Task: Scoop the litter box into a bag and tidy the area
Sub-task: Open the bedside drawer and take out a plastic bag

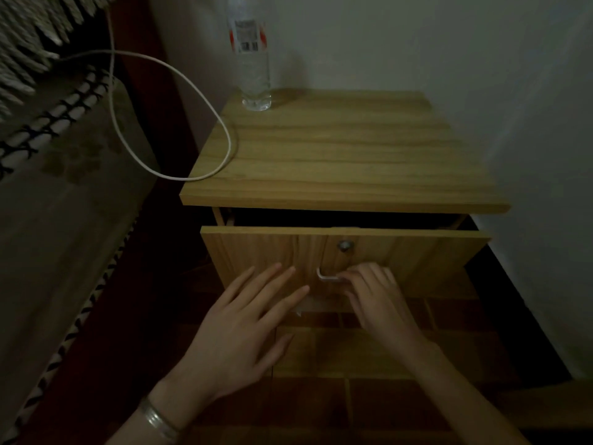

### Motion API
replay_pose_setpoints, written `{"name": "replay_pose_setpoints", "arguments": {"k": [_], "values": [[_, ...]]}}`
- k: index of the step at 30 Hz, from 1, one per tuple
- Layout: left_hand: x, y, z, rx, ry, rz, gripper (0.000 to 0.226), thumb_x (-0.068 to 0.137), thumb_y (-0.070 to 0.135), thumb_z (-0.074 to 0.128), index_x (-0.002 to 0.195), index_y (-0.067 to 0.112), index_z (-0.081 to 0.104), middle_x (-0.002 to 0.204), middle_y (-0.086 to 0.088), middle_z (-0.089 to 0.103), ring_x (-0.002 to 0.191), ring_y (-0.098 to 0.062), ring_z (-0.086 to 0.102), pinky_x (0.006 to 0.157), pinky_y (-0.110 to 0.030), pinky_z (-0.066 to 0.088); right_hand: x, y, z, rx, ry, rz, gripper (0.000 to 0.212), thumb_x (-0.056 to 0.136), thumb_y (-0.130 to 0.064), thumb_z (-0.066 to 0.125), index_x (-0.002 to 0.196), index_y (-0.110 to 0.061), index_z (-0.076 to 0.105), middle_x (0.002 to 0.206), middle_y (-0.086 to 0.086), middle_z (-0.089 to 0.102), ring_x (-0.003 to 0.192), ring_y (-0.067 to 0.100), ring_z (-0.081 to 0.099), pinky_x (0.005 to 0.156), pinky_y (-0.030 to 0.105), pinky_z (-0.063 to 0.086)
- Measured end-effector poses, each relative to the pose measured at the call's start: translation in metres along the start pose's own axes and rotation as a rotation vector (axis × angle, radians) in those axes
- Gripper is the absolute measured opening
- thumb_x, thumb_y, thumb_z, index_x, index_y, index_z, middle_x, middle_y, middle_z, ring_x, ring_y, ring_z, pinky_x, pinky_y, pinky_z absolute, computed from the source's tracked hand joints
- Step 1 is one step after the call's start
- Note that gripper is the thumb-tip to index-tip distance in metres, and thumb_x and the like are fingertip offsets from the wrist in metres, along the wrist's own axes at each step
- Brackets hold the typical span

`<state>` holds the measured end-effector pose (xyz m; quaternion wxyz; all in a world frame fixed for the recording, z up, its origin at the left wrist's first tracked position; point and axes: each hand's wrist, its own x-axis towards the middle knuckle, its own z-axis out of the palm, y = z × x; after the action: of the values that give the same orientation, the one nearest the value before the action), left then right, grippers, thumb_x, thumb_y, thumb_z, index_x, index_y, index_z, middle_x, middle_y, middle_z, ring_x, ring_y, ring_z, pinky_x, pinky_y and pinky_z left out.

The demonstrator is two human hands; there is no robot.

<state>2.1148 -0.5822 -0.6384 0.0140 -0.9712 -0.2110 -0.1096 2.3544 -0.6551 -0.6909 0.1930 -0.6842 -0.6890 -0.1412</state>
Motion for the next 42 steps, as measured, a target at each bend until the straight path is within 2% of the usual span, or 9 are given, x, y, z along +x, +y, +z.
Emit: {"name": "replay_pose_setpoints", "arguments": {"k": [12,19,24,28,31,35,37,40,42], "values": [[-0.004,0.011,0.013,0.001,-0.037,-0.04,0.057,0.092,0.049,0.035,0.145,0.029,0.029,0.153,0.001,0.026,0.142,-0.017,0.017,0.112,-0.043,0.017,-0.017,-0.01,-0.003,0.014,0.027,0.017,0.032,0.076,-0.009,0.071,0.106,-0.013,0.061,0.099,0.001,0.062,0.096,0.016,0.052,0.078,0.031,0.044],[-0.001,0.016,0.015,-0.006,-0.033,-0.023,0.059,0.091,0.048,0.039,0.145,0.029,0.028,0.152,0.0,0.027,0.142,-0.017,0.019,0.112,-0.044,0.018,-0.015,-0.013,0.0,0.044,0.073,0.044,0.019,0.085,-0.011,0.048,0.098,-0.011,0.063,0.091,0.002,0.062,0.088,0.017,0.053,0.076,0.027,0.035],[-0.007,0.018,0.014,0.006,-0.051,-0.007,0.059,0.091,0.048,0.037,0.146,0.029,0.027,0.153,0.001,0.026,0.142,-0.017,0.018,0.113,-0.043,0.016,-0.026,-0.02,-0.001,0.074,0.12,0.054,0.018,0.082,-0.003,0.053,0.095,-0.009,0.064,0.088,0.003,0.062,0.086,0.016,0.05,0.073,0.025,0.033],[-0.018,0.021,0.016,0.02,-0.066,-0.011,0.059,0.091,0.048,0.037,0.146,0.029,0.026,0.153,0.001,0.024,0.143,-0.016,0.016,0.114,-0.043,0.015,-0.036,-0.026,-0.005,0.085,0.16,0.056,0.021,0.084,-0.007,0.046,0.091,-0.009,0.066,0.085,0.003,0.064,0.084,0.015,0.05,0.072,0.024,0.033],[-0.028,0.026,0.015,0.023,-0.071,0.005,0.06,0.091,0.048,0.038,0.146,0.028,0.026,0.154,0.001,0.024,0.143,-0.016,0.015,0.114,-0.043,0.015,-0.045,-0.032,-0.009,0.074,0.124,0.046,0.022,0.083,-0.008,0.046,0.091,-0.01,0.066,0.085,0.002,0.063,0.083,0.015,0.051,0.072,0.023,0.032],[-0.041,0.034,0.014,0.012,-0.056,0.02,0.059,0.092,0.047,0.038,0.146,0.028,0.027,0.153,0.0,0.025,0.143,-0.016,0.017,0.114,-0.042,0.015,-0.056,-0.038,-0.013,0.093,0.119,0.054,0.021,0.084,-0.008,0.047,0.09,-0.011,0.066,0.084,0.001,0.063,0.083,0.014,0.05,0.071,0.024,0.032],[-0.048,0.036,0.014,0.022,-0.054,0.029,0.059,0.091,0.047,0.039,0.146,0.028,0.027,0.153,0.001,0.025,0.142,-0.014,0.019,0.114,-0.041,0.013,-0.068,-0.04,-0.014,0.088,0.106,0.033,0.017,0.083,-0.005,0.054,0.093,-0.012,0.066,0.086,0.0,0.063,0.084,0.013,0.051,0.072,0.024,0.033],[-0.056,0.042,0.016,0.03,-0.082,0.064,0.061,0.089,0.045,0.042,0.146,0.028,0.028,0.152,0.002,0.026,0.14,-0.012,0.02,0.114,-0.039,0.013,-0.083,-0.045,-0.009,0.074,0.073,0.024,0.029,0.071,0.006,0.07,0.093,-0.012,0.066,0.087,0.001,0.064,0.085,0.015,0.052,0.072,0.025,0.034],[-0.06,0.046,0.018,0.033,-0.092,0.06,0.059,0.09,0.045,0.041,0.146,0.029,0.028,0.152,0.002,0.027,0.141,-0.013,0.019,0.114,-0.04,0.013,-0.087,-0.046,-0.006,0.082,0.077,0.04,0.031,0.068,0.008,0.073,0.092,-0.011,0.066,0.087,0.002,0.064,0.085,0.016,0.052,0.073,0.025,0.034]]}}
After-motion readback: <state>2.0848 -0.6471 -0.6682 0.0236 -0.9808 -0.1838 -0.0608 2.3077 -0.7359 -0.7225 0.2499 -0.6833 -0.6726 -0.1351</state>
